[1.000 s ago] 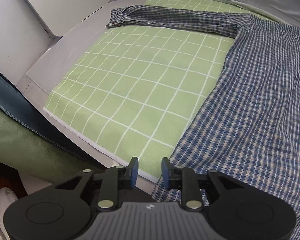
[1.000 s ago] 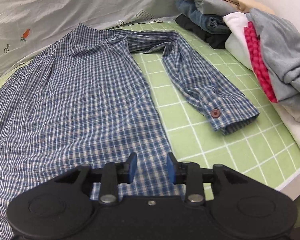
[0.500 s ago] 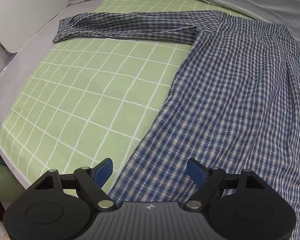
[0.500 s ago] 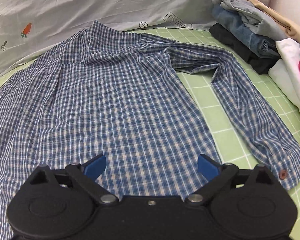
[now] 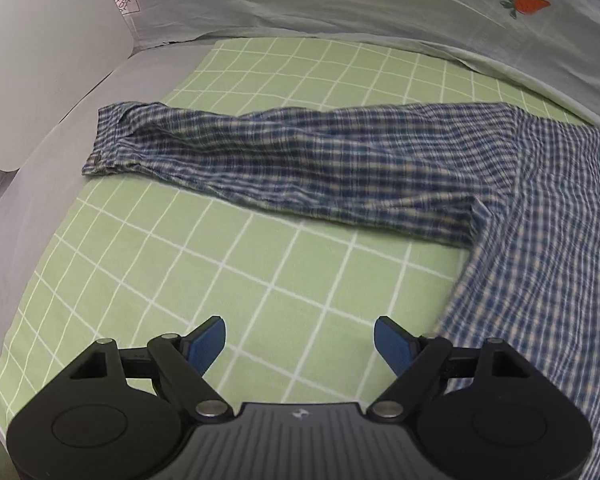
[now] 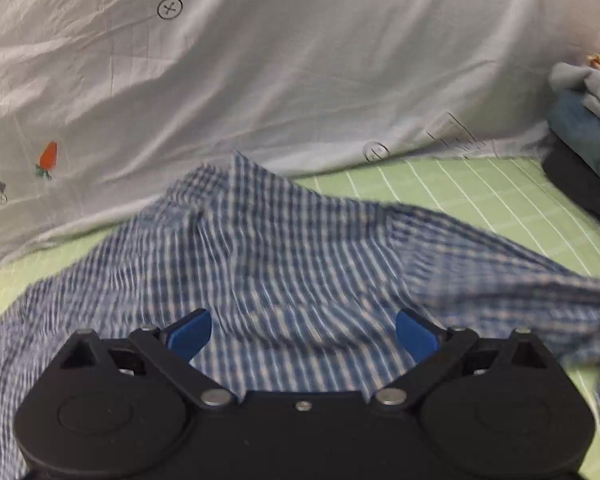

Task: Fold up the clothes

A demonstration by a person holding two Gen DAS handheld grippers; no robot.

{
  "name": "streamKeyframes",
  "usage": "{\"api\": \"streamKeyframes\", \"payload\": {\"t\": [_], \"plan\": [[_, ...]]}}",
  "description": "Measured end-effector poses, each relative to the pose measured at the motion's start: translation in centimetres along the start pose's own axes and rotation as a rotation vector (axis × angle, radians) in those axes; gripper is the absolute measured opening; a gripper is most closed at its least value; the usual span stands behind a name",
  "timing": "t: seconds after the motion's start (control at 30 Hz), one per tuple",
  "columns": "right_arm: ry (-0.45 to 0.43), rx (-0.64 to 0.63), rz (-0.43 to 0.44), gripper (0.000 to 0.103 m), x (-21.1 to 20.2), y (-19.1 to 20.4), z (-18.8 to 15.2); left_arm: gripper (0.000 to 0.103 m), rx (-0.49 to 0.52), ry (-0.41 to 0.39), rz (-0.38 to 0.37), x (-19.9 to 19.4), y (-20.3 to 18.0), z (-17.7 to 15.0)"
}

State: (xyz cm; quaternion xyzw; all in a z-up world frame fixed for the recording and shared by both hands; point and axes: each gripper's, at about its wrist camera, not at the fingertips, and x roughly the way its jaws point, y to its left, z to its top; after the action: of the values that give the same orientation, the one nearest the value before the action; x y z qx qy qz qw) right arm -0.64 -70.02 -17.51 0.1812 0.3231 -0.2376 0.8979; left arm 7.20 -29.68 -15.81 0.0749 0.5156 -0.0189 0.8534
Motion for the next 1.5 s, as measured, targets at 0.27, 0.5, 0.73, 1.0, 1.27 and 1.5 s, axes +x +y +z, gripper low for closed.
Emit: {"api": "streamKeyframes", "payload": {"t": [0.27,0.5,0.73,1.0,1.27,1.5], "plan": [[-0.074,-0.056,0.092,0.101,9.2,7.9,6.2,0.089,-0.356,-0.044,0.053,3.7,7.6,6.2],[0.014,-0.056,-0.032,0.102,14.2,11.5,5.6,0.089,-0.598,-0.047,0.137,6.1,17.0,7.4],[0.044,-0.065,-0.095,0.059,15.0,13.8,4.9,0.087,-0.621,-0.070,0.083,8.6,20.5,8.4],[0.010,-0.171,-0.117,0.012,14.6,17.6,3.7,0.025,-0.539,-0.144,0.202,8.9,20.6,9.6],[-0.063,-0.153,-0.054,0.010,14.7,23.4,3.9,0.022,-0.576,-0.179,0.304,8.0,26.5,8.6],[-0.018,-0.215,-0.016,0.014,16.1,28.4,2.9,0.029,-0.565,-0.122,0.339,8.2,29.0,6.6]]}}
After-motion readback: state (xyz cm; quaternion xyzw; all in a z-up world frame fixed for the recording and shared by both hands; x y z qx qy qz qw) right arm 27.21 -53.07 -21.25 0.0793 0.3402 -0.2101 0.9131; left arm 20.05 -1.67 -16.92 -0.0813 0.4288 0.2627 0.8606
